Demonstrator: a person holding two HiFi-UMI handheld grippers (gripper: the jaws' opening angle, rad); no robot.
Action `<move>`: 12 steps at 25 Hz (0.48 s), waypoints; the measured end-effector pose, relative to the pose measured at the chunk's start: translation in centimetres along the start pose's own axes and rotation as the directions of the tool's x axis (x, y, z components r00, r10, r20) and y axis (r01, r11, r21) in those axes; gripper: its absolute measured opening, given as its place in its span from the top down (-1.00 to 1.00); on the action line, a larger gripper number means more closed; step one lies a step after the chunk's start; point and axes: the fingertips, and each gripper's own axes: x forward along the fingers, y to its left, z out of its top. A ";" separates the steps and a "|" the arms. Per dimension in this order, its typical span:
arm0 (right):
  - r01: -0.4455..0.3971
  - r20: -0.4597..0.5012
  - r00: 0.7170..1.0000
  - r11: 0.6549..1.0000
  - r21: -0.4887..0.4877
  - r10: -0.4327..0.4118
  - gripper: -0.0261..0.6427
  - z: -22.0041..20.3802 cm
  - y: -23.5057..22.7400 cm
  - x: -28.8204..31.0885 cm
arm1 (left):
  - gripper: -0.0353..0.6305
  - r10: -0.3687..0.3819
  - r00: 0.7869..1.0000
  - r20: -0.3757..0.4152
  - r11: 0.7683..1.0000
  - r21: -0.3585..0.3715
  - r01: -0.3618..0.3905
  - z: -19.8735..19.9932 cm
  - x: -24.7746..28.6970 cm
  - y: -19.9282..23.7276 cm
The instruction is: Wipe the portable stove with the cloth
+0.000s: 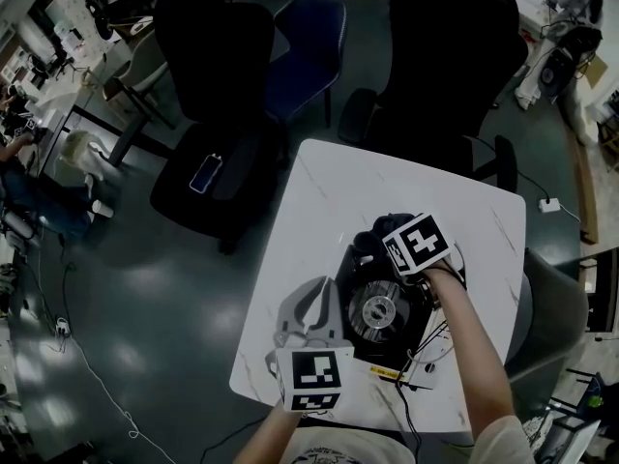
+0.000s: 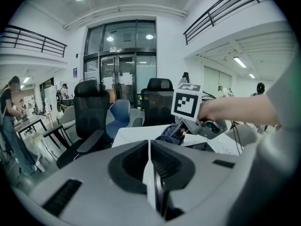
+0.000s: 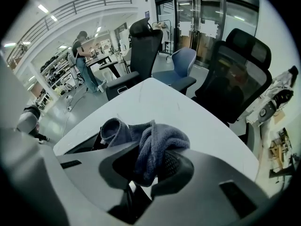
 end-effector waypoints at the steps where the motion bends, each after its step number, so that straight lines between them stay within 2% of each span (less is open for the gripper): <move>1: 0.005 -0.006 1.000 1.000 -0.001 -0.005 0.70 -0.3 -0.2 -0.1 | 0.82 -0.004 1.000 0.002 1.000 0.003 0.004 0.1 0.0 -0.2; 12: 0.053 -0.069 0.996 0.999 0.015 -0.051 0.70 -3.4 -2.6 -1.5 | 0.82 -0.048 0.999 0.017 0.999 0.026 0.047 1.0 0.2 -2.2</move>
